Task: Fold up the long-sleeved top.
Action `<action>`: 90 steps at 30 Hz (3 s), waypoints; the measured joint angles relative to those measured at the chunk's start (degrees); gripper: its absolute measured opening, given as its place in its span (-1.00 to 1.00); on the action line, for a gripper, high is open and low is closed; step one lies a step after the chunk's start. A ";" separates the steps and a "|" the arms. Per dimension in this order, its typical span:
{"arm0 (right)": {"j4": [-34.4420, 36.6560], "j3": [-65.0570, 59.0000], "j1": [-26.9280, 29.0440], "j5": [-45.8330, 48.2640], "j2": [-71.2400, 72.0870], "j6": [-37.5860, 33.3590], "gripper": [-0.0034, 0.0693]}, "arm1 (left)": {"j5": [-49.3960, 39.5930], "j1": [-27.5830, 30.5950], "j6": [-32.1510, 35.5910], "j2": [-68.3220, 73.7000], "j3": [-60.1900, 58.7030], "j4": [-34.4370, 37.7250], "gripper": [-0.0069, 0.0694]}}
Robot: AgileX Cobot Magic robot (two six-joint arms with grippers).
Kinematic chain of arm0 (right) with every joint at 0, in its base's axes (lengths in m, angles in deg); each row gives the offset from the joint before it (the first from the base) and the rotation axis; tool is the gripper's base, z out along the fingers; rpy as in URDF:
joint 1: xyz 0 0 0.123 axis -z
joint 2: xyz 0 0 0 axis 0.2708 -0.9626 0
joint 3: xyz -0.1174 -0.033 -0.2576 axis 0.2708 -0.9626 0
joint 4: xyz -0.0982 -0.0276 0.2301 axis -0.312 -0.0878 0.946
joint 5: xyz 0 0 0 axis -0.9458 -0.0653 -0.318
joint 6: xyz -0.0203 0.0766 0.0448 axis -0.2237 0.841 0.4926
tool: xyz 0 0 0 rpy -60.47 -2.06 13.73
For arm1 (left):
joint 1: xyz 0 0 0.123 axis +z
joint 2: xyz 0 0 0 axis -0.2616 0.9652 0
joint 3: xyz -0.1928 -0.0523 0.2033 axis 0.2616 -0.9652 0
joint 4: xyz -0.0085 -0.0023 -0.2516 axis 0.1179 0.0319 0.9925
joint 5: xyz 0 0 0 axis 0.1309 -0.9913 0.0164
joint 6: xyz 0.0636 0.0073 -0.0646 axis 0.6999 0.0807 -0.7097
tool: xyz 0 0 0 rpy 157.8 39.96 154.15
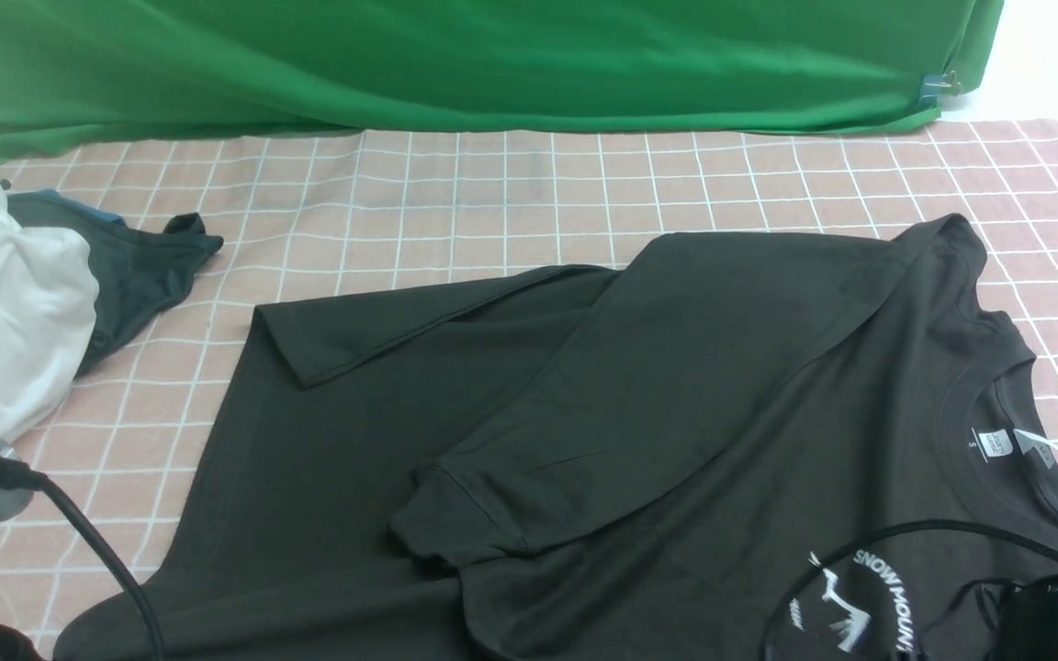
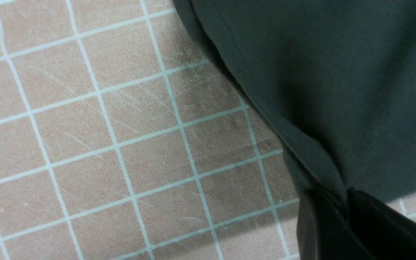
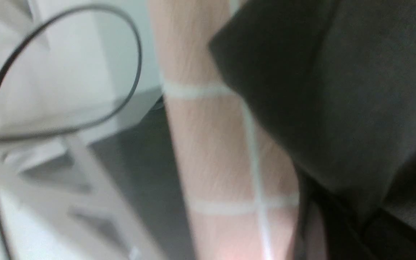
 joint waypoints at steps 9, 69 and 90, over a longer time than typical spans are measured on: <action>0.97 1.50 0.00 12.22 4.51 0.54 -0.77 | -0.96 0.00 0.00 0.00 0.00 0.86 -0.69; 16.35 104.75 10.58 -0.09 -66.61 -1.89 -0.82 | -1.05 0.00 1.31 0.00 0.00 -0.38 -0.69; 16.97 108.26 14.98 13.51 -65.39 6.21 -0.81 | -0.21 0.00 1.49 0.00 -0.02 -0.55 -0.69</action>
